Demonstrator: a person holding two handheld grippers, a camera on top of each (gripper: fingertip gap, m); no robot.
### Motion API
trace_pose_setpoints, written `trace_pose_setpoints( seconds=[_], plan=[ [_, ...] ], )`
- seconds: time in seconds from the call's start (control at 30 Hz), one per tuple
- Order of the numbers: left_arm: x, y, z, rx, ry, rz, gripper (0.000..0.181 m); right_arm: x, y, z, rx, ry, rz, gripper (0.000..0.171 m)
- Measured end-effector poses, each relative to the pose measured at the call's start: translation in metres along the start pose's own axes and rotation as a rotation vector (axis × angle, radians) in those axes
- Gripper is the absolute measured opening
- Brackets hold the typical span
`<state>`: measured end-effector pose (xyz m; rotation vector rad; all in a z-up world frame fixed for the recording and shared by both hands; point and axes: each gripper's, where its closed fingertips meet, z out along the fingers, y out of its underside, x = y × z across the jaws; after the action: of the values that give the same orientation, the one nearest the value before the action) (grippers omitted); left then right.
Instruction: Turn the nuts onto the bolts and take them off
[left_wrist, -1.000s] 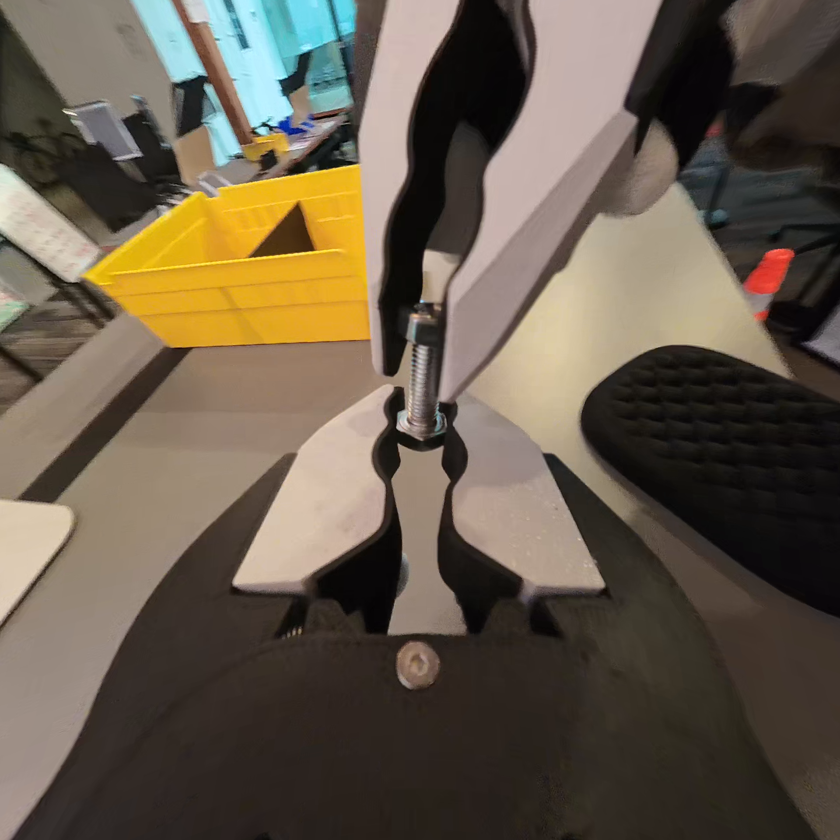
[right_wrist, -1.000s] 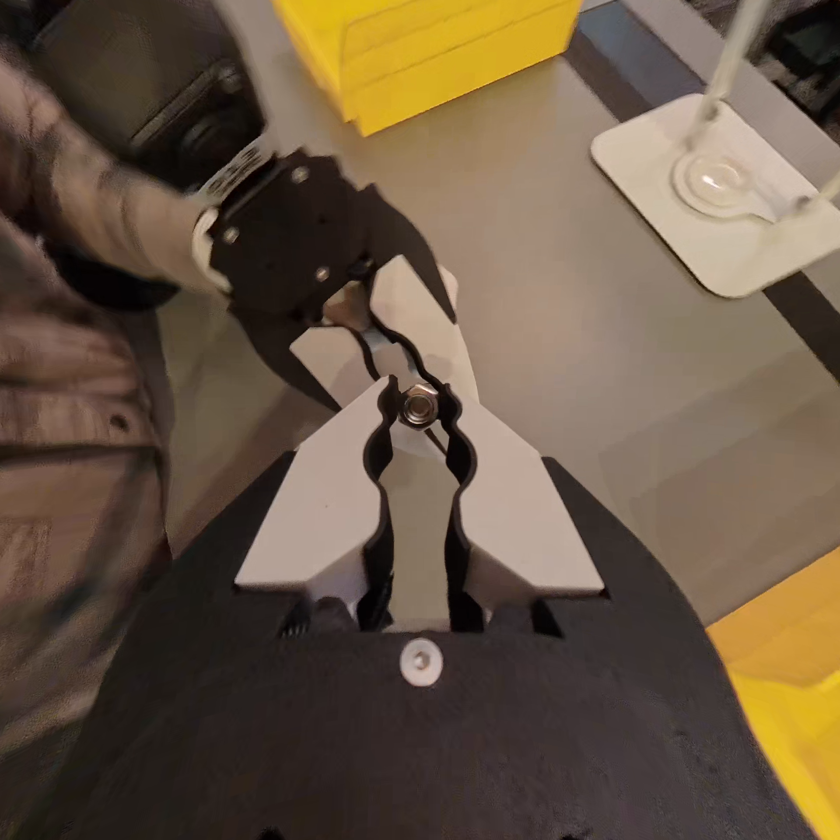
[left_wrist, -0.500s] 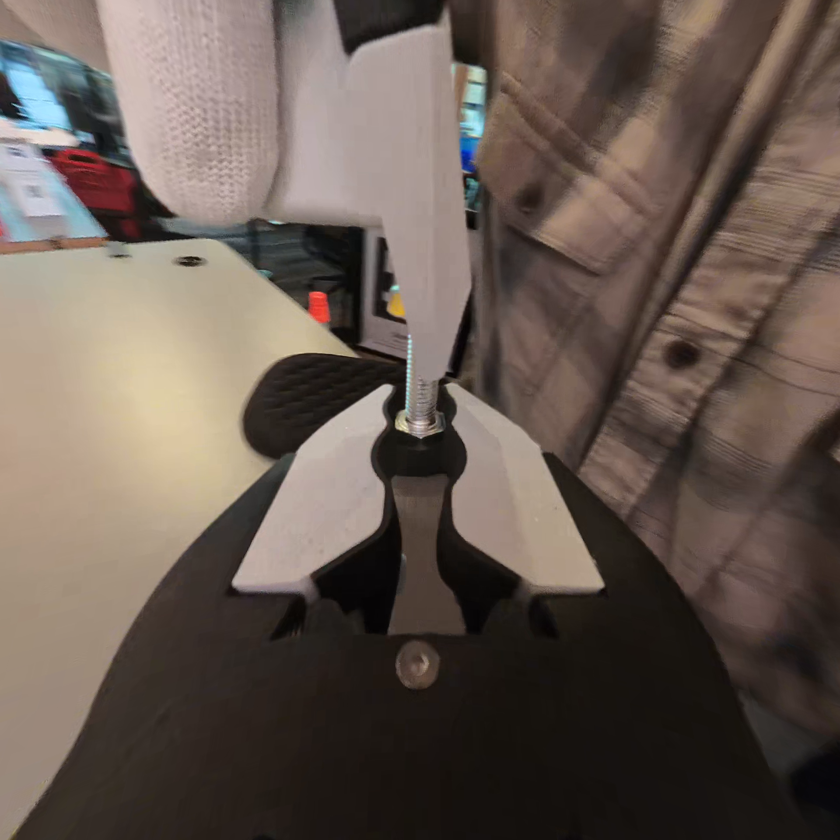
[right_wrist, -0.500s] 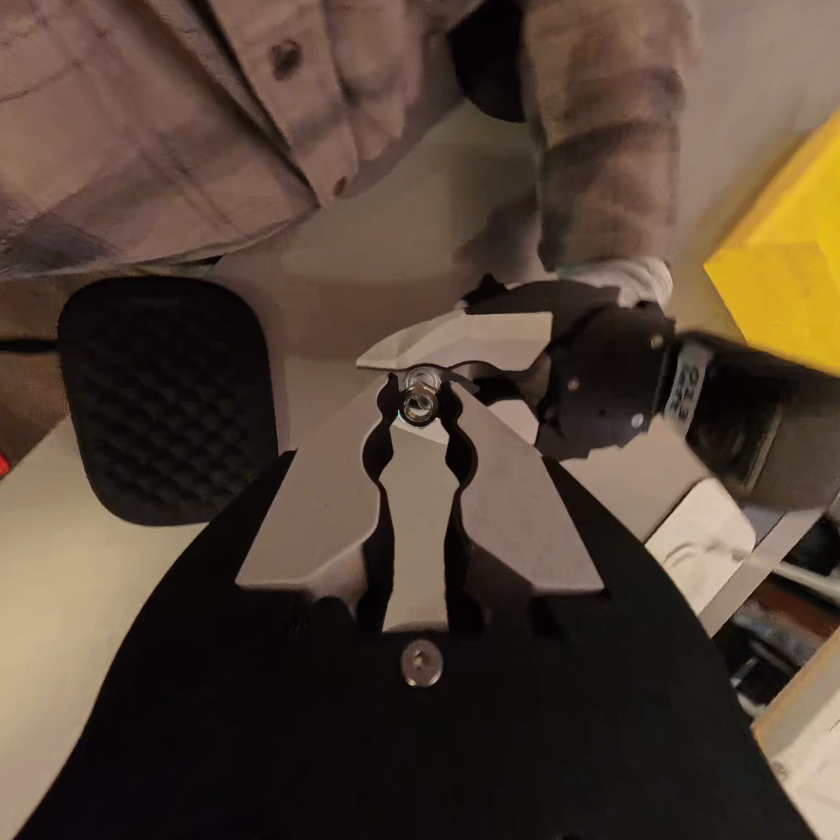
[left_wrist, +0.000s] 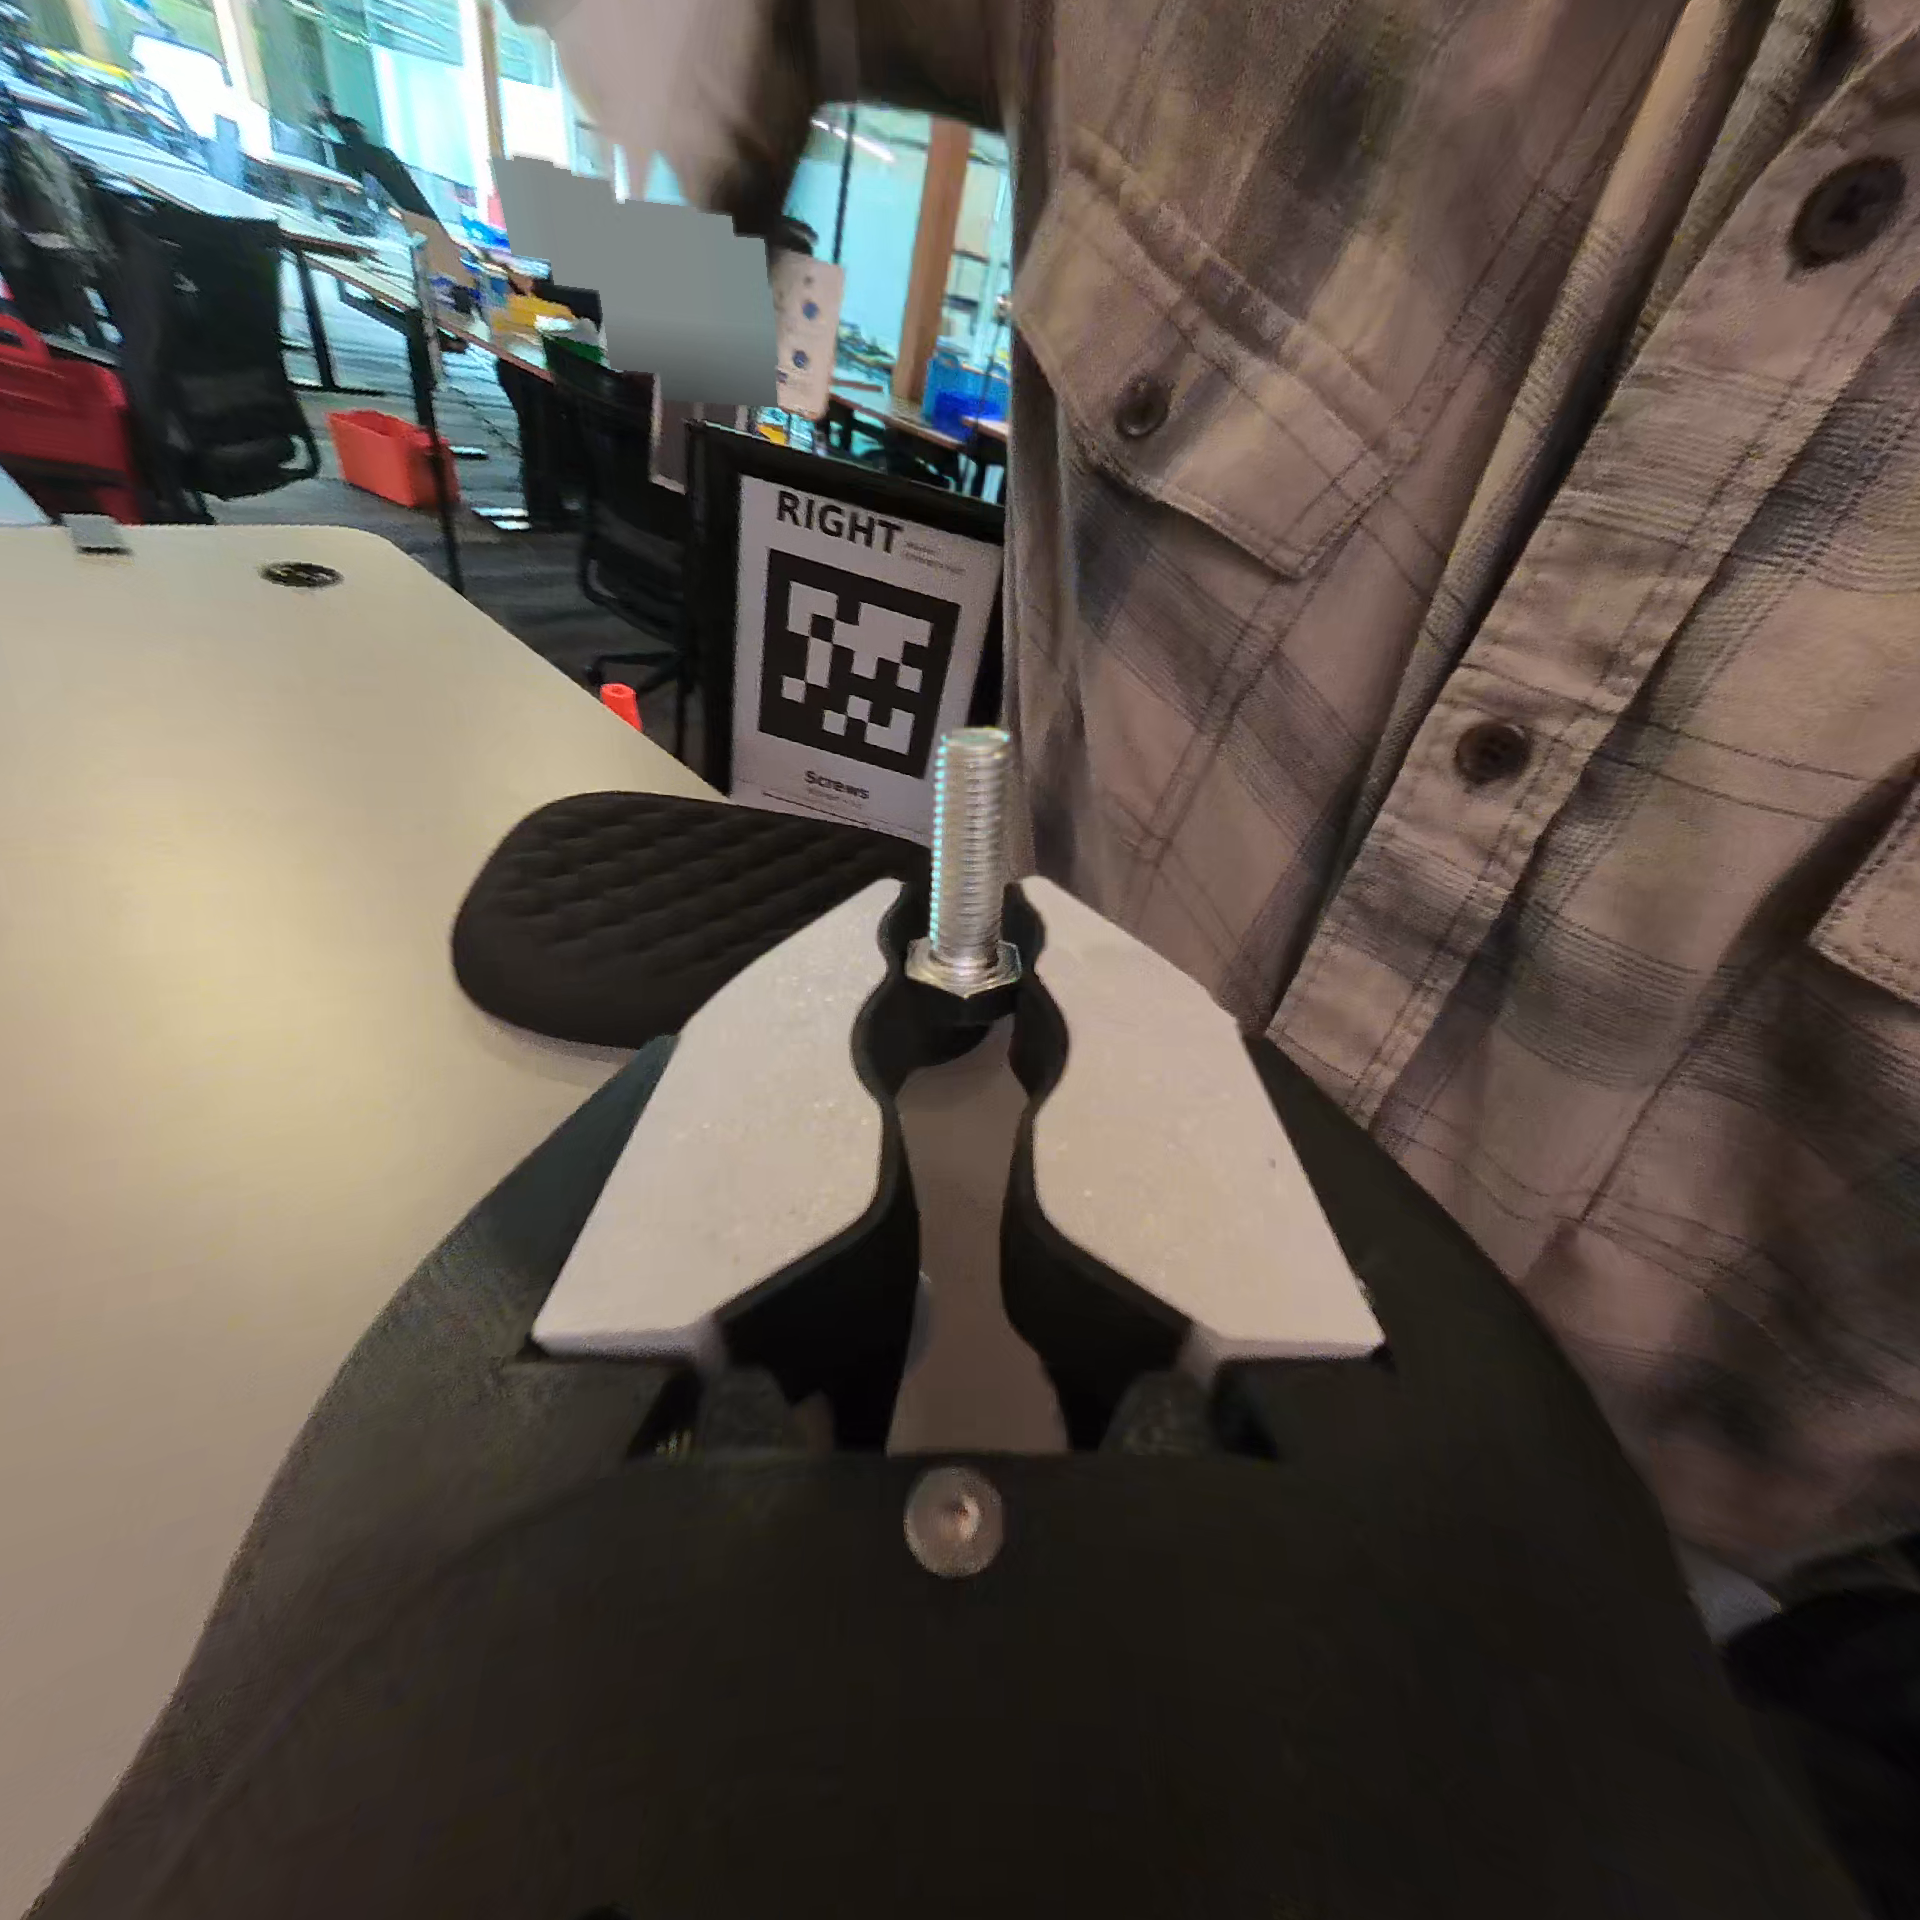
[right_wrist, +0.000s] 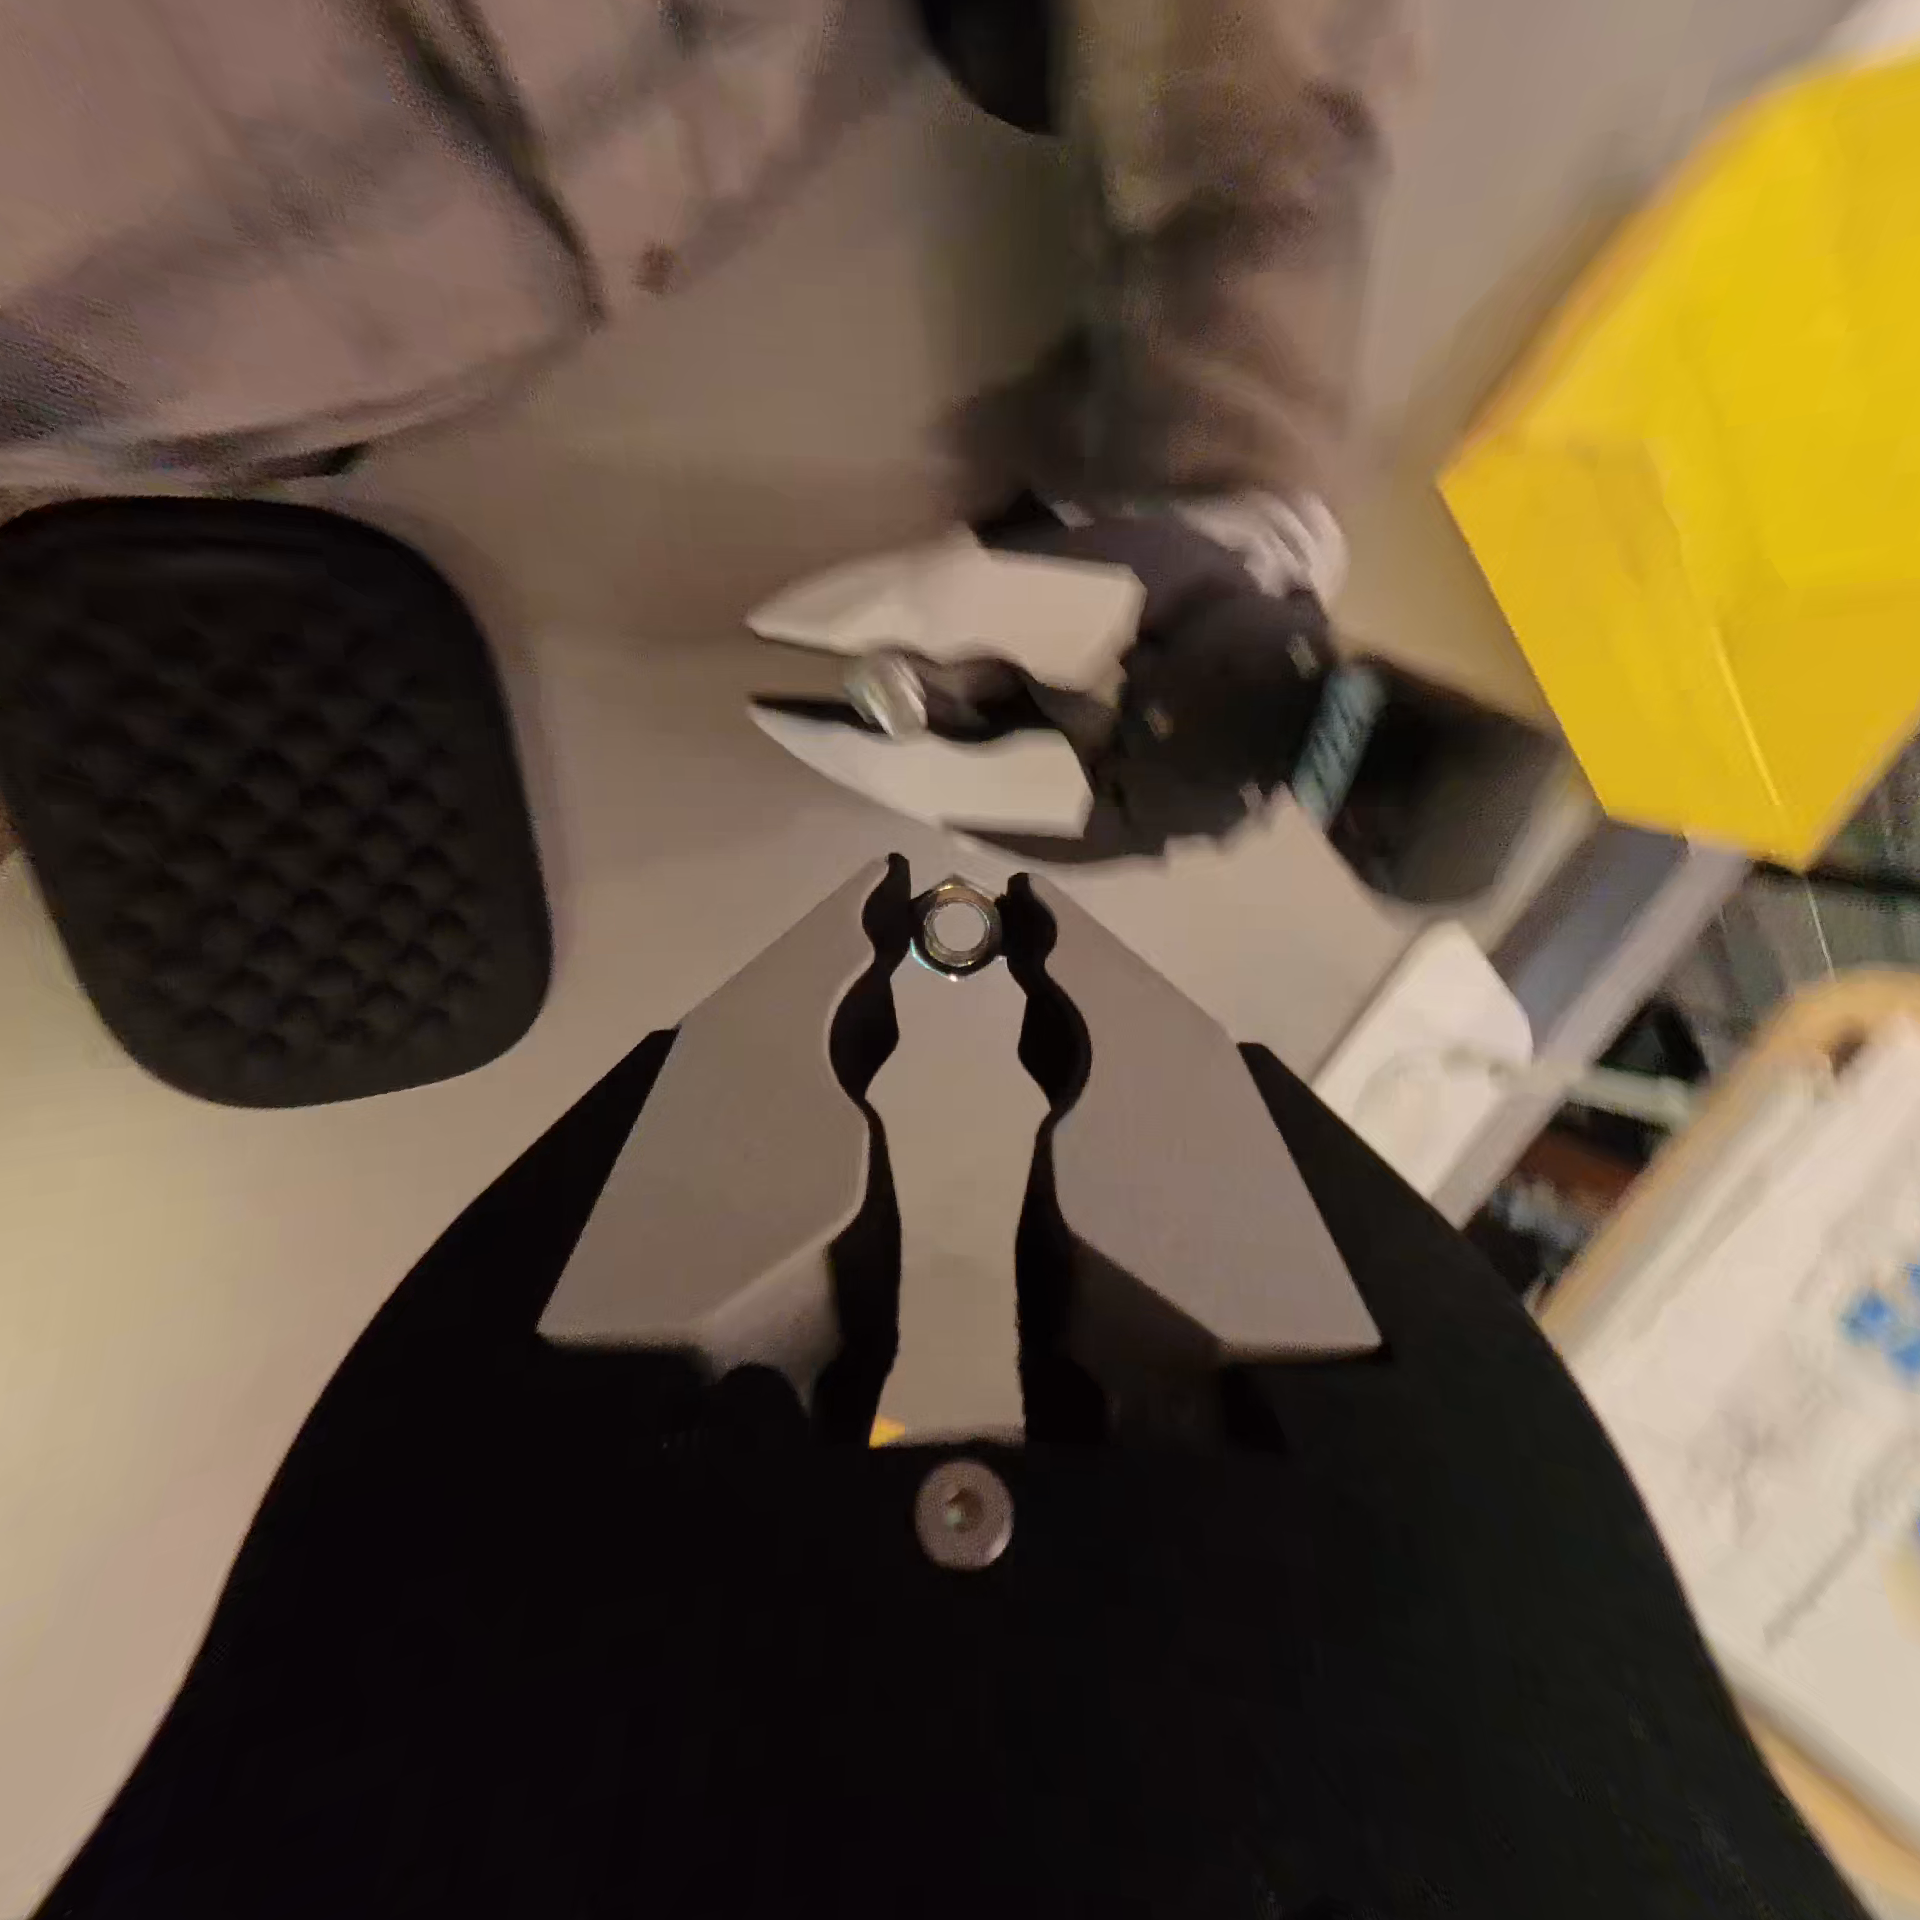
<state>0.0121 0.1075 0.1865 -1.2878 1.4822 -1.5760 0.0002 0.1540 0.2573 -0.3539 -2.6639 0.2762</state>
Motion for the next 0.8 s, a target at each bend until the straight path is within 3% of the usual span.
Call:
trace_pose_setpoints(
  seconds=[0.13, 0.3, 0.37, 0.53, 0.8],
  plan=[
    [-0.012, -0.004, -0.005, 0.019, -0.073, 0.011, 0.015, 0.023, 0.094, -0.056, -0.11, 0.269, 0.352, 0.017],
    [-0.022, -0.003, -0.002, 0.016, -0.116, 0.011, 0.015, -0.023, 0.245, -0.094, -0.294, 0.399, 0.841, 0.017],
    [-0.025, -0.001, 0.0, 0.01, -0.128, 0.008, 0.015, -0.035, 0.285, -0.084, -0.282, 0.419, 0.968, 0.017],
    [-0.035, 0.006, 0.001, 0.0, -0.158, -0.015, 0.015, -0.071, 0.365, -0.019, -0.381, 0.294, 1.124, 0.017],
    [-0.042, 0.011, -0.007, -0.013, -0.208, -0.017, 0.015, -0.083, 0.423, 0.048, -0.394, 0.114, 1.236, 0.017]
  ],
)
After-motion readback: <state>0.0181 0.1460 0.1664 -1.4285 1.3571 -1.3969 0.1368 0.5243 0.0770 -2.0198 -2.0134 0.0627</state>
